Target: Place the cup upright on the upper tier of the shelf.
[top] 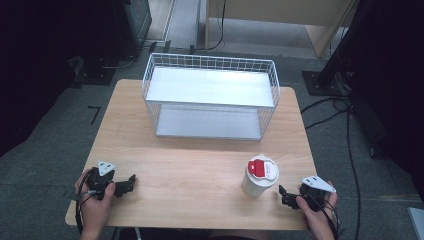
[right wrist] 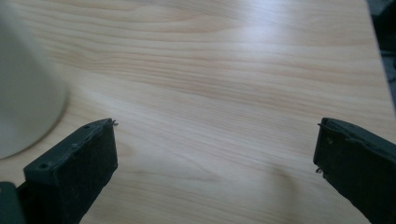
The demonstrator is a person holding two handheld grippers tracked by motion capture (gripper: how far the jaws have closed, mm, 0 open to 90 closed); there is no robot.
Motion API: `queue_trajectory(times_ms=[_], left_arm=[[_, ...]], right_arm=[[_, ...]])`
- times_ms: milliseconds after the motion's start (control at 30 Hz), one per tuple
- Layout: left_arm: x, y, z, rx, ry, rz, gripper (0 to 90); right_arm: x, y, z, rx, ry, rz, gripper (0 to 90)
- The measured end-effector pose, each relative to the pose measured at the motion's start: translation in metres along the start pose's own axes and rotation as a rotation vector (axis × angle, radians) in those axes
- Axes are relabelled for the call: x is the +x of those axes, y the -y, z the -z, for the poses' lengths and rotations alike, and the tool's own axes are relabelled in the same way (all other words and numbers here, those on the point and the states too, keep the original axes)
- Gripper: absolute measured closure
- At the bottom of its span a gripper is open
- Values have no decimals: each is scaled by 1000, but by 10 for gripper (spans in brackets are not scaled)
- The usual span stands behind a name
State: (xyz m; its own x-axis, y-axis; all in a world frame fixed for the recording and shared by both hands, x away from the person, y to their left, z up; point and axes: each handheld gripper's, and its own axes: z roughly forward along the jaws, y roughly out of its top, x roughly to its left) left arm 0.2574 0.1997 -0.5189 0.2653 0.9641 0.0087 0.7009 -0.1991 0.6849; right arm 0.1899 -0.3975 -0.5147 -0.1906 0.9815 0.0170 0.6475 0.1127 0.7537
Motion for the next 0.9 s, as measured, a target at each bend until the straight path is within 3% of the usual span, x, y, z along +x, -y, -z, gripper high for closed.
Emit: queue_trajectory(times_ms=[133, 433, 567, 900], left_arm=[[0, 0, 0, 0, 0, 0, 0], [0, 0, 0, 0, 0, 0, 0], [0, 0, 0, 0, 0, 0, 0], [0, 0, 0, 0, 0, -1, 0]], right_arm=[[13, -2, 0, -11, -44, 48, 0], [33, -2, 1, -32, -146, 95, 0], [36, -1, 2, -31, -158, 113, 0], [48, -3, 6, -66, -264, 133, 9]])
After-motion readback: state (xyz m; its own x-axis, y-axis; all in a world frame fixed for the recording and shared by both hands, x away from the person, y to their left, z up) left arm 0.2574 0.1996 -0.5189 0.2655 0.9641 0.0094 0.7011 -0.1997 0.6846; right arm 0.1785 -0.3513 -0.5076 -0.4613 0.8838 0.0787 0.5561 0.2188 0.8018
